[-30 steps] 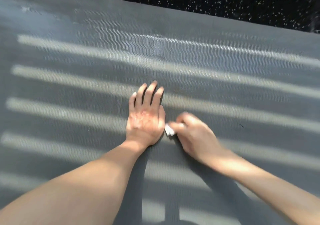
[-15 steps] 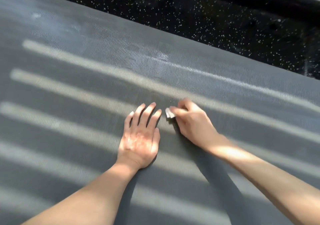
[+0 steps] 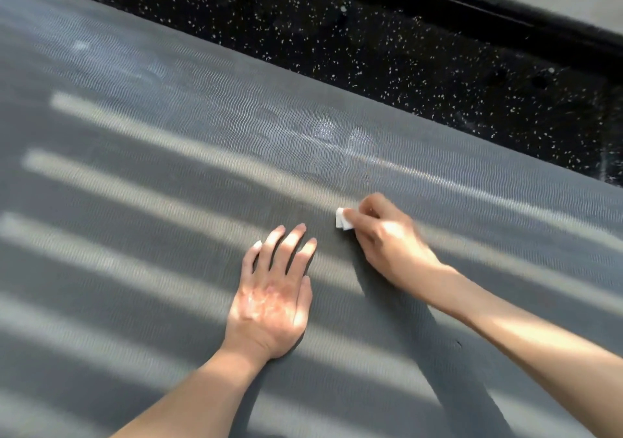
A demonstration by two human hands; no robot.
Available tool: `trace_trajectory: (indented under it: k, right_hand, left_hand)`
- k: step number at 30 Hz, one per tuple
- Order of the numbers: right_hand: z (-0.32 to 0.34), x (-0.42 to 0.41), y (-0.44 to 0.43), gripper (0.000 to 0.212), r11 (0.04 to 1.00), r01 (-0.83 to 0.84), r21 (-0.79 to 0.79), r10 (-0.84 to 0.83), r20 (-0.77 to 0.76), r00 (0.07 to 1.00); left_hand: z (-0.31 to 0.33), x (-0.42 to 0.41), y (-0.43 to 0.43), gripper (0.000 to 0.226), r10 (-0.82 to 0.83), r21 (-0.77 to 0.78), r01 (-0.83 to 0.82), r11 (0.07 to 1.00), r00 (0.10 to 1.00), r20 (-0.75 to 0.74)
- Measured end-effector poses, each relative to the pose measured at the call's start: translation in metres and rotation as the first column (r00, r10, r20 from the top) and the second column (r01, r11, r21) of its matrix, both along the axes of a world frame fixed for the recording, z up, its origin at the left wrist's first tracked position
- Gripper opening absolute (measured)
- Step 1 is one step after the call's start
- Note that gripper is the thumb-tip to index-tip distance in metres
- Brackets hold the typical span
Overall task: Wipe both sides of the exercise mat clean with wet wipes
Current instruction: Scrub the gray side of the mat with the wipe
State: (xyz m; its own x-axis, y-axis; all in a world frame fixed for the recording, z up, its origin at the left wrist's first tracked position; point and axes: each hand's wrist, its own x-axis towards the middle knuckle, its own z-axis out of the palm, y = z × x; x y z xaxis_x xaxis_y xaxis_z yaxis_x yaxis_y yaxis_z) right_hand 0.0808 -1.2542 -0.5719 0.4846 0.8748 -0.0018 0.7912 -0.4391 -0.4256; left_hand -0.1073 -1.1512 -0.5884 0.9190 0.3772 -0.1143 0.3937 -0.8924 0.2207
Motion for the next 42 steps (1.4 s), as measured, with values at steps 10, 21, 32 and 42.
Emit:
trace_trajectory:
  k: [10, 21, 32, 42]
  right_hand:
    - [0.01, 0.121, 0.084, 0.027, 0.958, 0.285, 0.037, -0.287, 0.066, 0.956]
    - [0.007, 0.143, 0.077, 0.025, 0.938, 0.346, 0.007, -0.345, 0.091, 0.934]
    - [0.008, 0.05, -0.008, 0.035, 0.999, 0.025, -0.029, -0.024, 0.035, 0.999]
    - [0.006, 0.105, 0.032, 0.025, 0.947, 0.32, 0.036, -0.322, 0.095, 0.942]
  left_hand:
    - [-0.001, 0.001, 0.001, 0.052, -0.005, 0.01, 0.006, 1.0, 1.0, -0.018]
    - [-0.002, 0.0, 0.001, 0.053, -0.008, 0.018, 0.008, 1.0, 1.0, -0.029]
    - [-0.001, 0.001, 0.0, 0.052, -0.014, 0.035, 0.014, 0.999, 1.0, -0.011]
    - [-0.003, 0.0, 0.001, 0.053, -0.007, 0.045, 0.007, 0.999, 1.0, 0.003]
